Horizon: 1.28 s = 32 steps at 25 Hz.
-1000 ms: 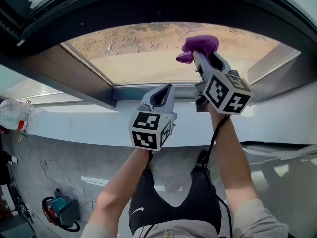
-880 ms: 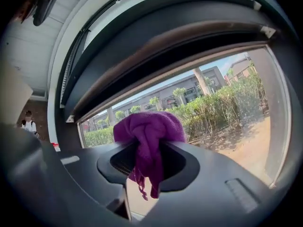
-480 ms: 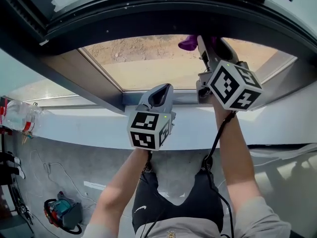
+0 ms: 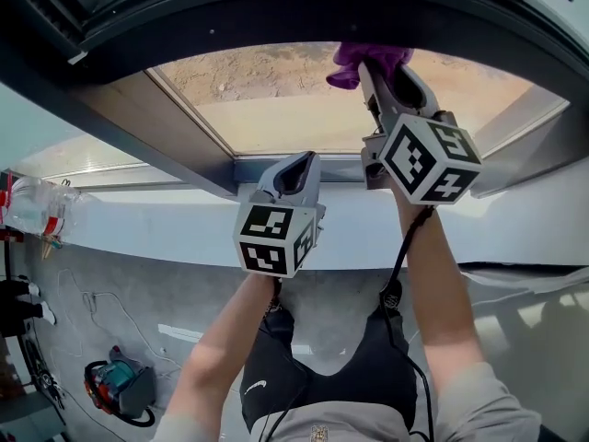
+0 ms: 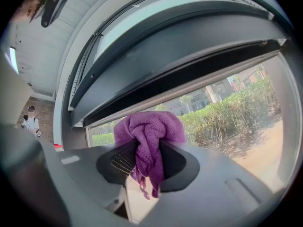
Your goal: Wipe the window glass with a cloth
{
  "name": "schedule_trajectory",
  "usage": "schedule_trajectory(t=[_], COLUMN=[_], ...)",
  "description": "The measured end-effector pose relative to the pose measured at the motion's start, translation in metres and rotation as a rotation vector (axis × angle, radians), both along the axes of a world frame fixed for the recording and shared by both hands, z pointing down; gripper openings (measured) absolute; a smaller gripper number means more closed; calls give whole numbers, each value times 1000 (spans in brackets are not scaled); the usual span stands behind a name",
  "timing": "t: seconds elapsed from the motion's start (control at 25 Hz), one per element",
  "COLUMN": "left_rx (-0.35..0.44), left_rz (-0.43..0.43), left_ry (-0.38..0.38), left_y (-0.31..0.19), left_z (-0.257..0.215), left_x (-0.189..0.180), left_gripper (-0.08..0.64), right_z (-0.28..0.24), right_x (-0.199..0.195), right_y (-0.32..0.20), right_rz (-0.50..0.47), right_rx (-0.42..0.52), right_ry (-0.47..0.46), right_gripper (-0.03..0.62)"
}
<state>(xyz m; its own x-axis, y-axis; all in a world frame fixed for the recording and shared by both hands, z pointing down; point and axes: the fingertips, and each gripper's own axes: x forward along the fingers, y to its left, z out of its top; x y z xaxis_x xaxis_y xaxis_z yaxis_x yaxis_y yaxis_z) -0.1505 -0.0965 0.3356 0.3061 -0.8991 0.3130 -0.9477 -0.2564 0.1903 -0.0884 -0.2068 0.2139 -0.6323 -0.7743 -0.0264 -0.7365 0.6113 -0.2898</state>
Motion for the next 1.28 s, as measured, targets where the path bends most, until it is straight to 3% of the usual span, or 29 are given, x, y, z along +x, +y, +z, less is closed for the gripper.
schedule_trajectory(t=[0.36,0.84,1.28], left_rx=[-91,-184,-223], left_rz=[-3,-16,-36], left_ry=[-2,-5,-6], left_y=[-3,-4,4], left_z=[75,171,239], left_x=[-14,-27,-47], left_gripper=[0,0,0], right_z=[125,340,473], right_x=[-5,-6,-24], right_y=[-8,-8,-6], right_rz=[12,30,20], right_rx=[-132,-370,-543], right_ry=[99,197,232], right_gripper=[147,149,150])
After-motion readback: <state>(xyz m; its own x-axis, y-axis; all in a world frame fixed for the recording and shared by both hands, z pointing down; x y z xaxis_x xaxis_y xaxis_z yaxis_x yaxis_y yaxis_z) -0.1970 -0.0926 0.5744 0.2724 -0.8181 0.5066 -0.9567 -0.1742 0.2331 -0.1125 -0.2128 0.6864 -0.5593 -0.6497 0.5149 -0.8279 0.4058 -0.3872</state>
